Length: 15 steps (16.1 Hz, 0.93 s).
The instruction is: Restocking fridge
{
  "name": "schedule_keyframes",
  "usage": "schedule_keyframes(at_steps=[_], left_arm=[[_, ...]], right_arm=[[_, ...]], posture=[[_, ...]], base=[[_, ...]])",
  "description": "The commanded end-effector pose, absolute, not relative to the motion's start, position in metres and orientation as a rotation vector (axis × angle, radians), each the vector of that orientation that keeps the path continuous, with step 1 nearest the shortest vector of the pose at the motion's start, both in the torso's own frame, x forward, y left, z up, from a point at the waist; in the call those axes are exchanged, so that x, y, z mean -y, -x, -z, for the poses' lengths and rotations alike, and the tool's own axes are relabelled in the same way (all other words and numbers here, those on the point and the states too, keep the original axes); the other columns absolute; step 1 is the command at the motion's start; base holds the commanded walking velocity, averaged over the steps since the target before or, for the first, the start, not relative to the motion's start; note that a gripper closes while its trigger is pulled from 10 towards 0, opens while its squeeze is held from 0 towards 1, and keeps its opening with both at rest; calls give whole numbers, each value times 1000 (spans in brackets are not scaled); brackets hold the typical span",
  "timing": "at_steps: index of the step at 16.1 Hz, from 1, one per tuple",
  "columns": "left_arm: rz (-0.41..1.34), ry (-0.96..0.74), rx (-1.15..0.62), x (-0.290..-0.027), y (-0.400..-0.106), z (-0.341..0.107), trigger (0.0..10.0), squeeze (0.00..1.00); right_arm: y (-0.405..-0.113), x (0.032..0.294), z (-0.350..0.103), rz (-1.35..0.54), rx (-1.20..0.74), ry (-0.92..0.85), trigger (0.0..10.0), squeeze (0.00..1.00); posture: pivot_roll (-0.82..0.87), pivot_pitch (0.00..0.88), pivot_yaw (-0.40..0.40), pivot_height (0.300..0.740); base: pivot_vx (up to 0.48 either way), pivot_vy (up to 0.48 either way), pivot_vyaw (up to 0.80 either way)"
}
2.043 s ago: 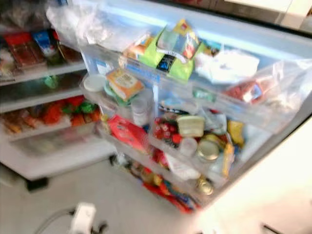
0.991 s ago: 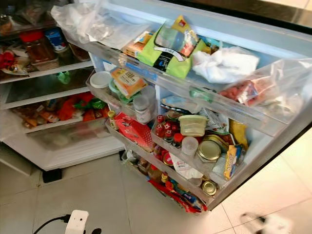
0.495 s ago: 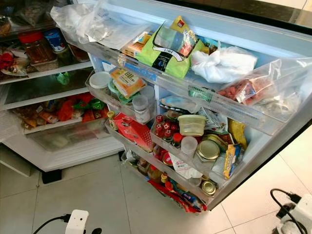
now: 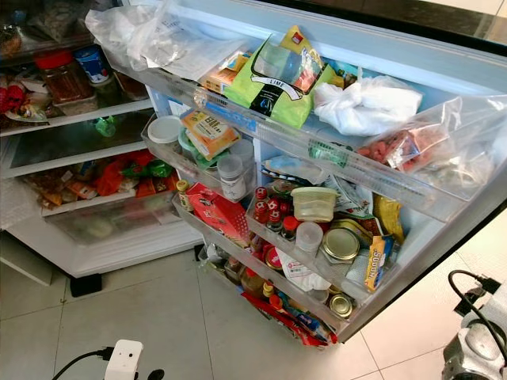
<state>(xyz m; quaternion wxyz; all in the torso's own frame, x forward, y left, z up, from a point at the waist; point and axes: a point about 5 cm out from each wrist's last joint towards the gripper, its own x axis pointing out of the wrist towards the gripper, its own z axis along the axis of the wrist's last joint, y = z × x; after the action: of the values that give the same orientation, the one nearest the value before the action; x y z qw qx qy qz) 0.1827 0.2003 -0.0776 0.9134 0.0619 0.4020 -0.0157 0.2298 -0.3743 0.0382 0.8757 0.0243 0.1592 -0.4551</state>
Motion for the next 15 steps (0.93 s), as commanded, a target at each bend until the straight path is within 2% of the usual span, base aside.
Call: schedule_keyframes(at_steps=[1,4,6,15], left_arm=[[22,-128,-859,-206,-175,81,10000,0],[23,-126,-856,-206,-175,81,10000,0],[24,-126,-857,-207,-174,81,10000,0],[42,-103,-852,-201,-177,81,10000,0]], right_arm=[[-229,378,-40,959,-321,-65,10000,0],[-238,375,-46,914,-281,-104,10000,0],[-252,367,-54,809,-222,-109,10000,0],[-258,356,-51,687,-182,-213,10000,0]], posture=[[-44,124,36,740],[-44,126,40,740],[-47,126,41,740],[-48,124,44,740]], base=[[0,0,0],[0,0,0],[0,0,0],[0,0,0]])
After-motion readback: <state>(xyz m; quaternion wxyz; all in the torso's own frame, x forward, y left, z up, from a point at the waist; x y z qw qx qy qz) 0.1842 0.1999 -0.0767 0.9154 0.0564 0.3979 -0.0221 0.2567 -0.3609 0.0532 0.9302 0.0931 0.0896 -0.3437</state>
